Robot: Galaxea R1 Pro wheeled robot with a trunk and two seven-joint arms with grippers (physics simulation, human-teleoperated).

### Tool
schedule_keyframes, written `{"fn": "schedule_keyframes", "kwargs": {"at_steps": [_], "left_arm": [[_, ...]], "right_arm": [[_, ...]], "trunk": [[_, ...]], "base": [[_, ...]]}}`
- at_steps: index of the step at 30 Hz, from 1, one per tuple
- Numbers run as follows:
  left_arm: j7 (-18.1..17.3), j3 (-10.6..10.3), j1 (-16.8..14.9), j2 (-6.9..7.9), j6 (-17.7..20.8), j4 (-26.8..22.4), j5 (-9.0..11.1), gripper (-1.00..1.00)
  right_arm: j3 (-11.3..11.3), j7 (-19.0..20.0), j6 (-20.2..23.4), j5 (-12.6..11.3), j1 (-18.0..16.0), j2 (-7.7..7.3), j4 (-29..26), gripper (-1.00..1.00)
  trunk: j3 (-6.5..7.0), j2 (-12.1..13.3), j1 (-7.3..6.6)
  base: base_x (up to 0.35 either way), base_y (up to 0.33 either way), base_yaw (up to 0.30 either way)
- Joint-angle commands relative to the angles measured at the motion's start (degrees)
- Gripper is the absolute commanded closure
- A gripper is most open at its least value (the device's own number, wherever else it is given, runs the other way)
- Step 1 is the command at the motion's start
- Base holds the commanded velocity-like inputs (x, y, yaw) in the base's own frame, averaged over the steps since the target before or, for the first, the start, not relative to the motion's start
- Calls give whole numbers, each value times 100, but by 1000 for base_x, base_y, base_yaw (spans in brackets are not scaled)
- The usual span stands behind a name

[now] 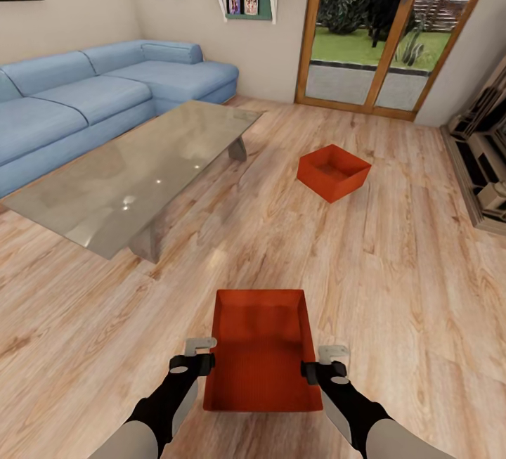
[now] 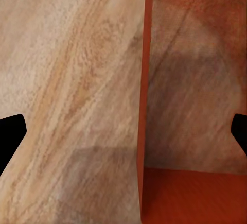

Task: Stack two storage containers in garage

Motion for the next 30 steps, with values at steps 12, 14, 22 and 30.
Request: {"fn": "schedule_keyframes", "kwargs": {"at_steps": [12,14,22,30], "left_arm": [[11,-2,0,-4,36,-11,-8,-100],[11,-2,0,-3,37,-11,-8,-100],[11,-2,0,-4,40,-11,-8,-100],[11,-4,0,-7,44,-11,-8,-100]], "right_arm": [[49,-39,10,-54,-3,10,-6,-100],[49,-39,11,-54,-3,10,-6,-100],[51,-39,11,-54,-3,11,-6,-100],[57,-39,8,-54,-3,11,-6,-100]], "trunk": [[-220,-484,264],[-256,-565,307],[-399,-885,483],[-507,-1126,615]], "base": [[0,0,0],[0,0,0],[0,0,0],[0,0,0]]}}
